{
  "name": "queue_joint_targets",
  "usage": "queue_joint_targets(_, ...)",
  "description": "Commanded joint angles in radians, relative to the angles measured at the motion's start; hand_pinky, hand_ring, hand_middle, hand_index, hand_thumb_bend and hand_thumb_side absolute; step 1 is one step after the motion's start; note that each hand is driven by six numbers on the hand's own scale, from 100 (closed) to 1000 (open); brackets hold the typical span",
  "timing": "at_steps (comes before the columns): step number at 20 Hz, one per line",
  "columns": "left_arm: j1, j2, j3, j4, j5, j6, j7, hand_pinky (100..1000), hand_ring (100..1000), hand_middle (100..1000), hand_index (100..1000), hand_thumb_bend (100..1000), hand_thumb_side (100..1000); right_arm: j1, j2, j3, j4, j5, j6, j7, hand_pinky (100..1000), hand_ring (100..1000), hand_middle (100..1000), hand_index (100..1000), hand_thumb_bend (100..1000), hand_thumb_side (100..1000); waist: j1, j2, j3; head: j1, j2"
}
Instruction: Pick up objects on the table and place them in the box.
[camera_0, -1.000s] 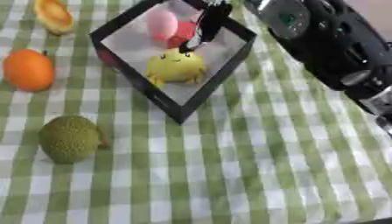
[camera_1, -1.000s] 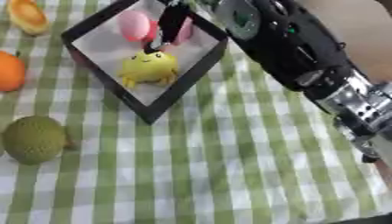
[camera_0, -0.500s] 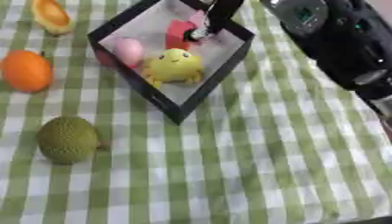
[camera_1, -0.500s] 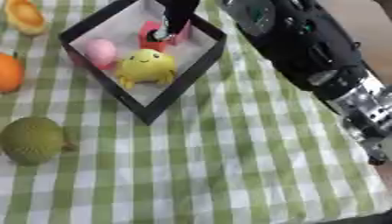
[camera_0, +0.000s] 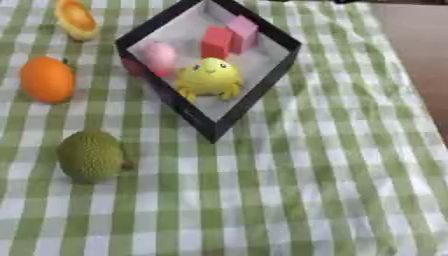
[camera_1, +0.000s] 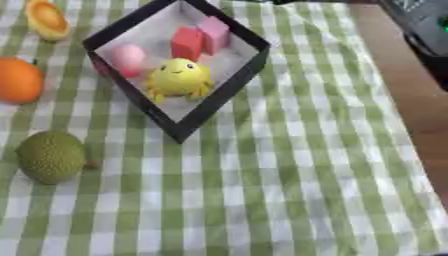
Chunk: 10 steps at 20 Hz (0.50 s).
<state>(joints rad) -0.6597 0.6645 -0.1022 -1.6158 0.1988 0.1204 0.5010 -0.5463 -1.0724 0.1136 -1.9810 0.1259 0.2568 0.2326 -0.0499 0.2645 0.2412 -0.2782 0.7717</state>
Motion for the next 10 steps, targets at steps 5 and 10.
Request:
queue_joint_targets(5, 0.015, 0.158, -0.057, -0.077, -0.019, 0.068, -0.131, 791, 847, 807, 816, 755, 718, 0.170, 0.001, -0.126, -0.019, -0.273, 0.035, -0.433, 832, 808, 794, 837, 100, 486, 0.031, -0.023, -0.009, 0.023, -0.002)
queue_joint_targets(10, 0.046, 0.261, -0.089, -0.145, -0.089, 0.128, -0.273, 807, 848, 813, 832, 768, 729, 0.278, 0.081, -0.169, -0.019, -0.448, 0.001, -0.737, 831, 817, 805, 835, 100, 618, 0.040, -0.017, -0.016, 0.032, -0.002)
